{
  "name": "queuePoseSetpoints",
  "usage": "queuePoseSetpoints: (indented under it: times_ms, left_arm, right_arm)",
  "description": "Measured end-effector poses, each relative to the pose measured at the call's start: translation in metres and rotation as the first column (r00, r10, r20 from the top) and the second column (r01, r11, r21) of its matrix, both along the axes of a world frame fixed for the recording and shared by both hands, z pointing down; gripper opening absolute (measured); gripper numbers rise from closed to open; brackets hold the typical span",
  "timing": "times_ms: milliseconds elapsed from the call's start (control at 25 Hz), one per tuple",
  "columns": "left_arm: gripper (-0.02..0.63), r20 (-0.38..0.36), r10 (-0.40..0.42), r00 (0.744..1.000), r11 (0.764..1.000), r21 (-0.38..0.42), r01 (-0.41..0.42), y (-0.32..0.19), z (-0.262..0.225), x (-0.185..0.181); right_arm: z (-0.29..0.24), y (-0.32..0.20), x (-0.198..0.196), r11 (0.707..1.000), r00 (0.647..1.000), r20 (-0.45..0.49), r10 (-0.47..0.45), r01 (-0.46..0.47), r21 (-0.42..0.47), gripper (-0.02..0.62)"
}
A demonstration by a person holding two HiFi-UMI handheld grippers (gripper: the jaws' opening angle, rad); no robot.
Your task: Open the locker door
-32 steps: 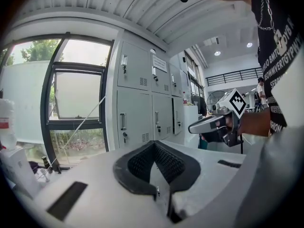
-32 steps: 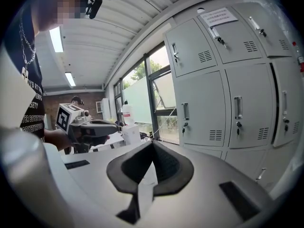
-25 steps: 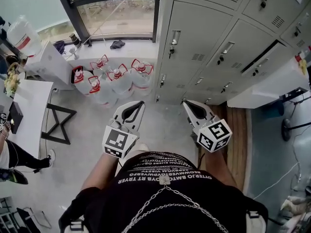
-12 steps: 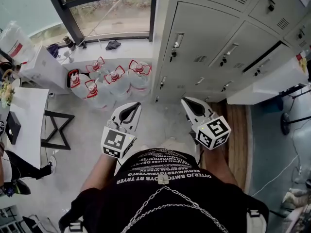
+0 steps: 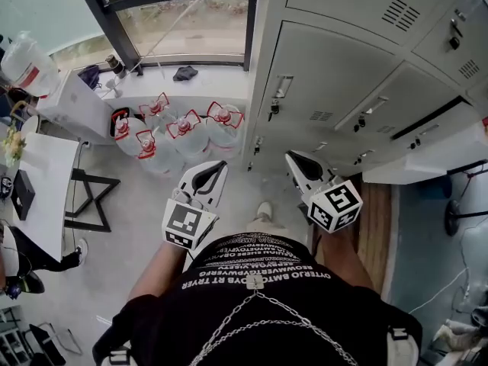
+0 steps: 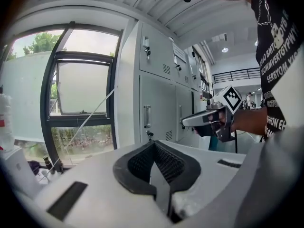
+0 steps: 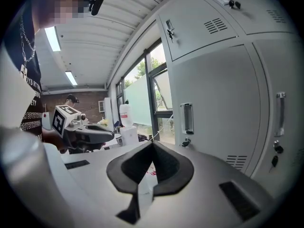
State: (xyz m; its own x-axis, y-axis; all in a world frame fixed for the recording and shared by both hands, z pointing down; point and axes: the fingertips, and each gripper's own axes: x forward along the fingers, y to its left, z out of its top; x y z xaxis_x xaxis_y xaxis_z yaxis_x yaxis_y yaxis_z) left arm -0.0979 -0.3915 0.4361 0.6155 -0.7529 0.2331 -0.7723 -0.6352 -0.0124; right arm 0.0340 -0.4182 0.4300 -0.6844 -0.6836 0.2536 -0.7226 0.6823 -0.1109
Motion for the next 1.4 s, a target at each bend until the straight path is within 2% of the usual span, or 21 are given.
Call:
queuePoseSetpoints:
  times_ms: [240,440,560,640,800,1000,1400]
  left_arm:
    - [0.003,-0.009,-0.06,0.998,0.998,0.008,0.06,-0.045,-0.003,0.012]
    - [0.003,-0.002,-0.116,0.993,0.993,-0.015,0.116,-0.067,0.004,0.009]
    - [0.003,0.007,-0.148,0.989,0.989,-0.021,0.148,-0.076,0.008,0.004]
    - [0.003,0.012,-0.171,0.985,0.985,-0.032,0.171,-0.078,0.011,-0.001]
    - [0.003,0.015,-0.214,0.977,0.976,-0.044,0.214,-0.075,0.013,-0.014]
    - [0.003,0.025,-0.253,0.967,0.966,-0.041,0.253,-0.068,0.009,-0.03]
    - [0.003,0.045,-0.292,0.955,0.955,-0.044,0.294,-0.039,0.009,-0.057]
  right_arm:
    - [-0.01,-0.059,0.001,0.997,0.997,-0.001,-0.071,0.071,0.033,-0.004]
    - [-0.013,-0.1,-0.007,0.992,0.994,-0.01,-0.109,0.109,0.063,-0.003]
    - [-0.017,-0.12,-0.011,0.989,0.992,0.001,-0.125,0.125,0.08,0.067]
    - [-0.017,-0.129,-0.016,0.988,0.991,0.011,-0.131,0.129,0.083,0.09]
    - [-0.014,-0.142,-0.025,0.991,0.993,0.01,-0.117,0.116,0.065,0.126]
    - [-0.008,-0.16,-0.027,0.999,0.999,0.007,-0.037,0.037,0.017,0.156]
    - [-0.003,-0.17,-0.034,0.999,0.999,0.043,0.002,0.0,-0.036,0.19]
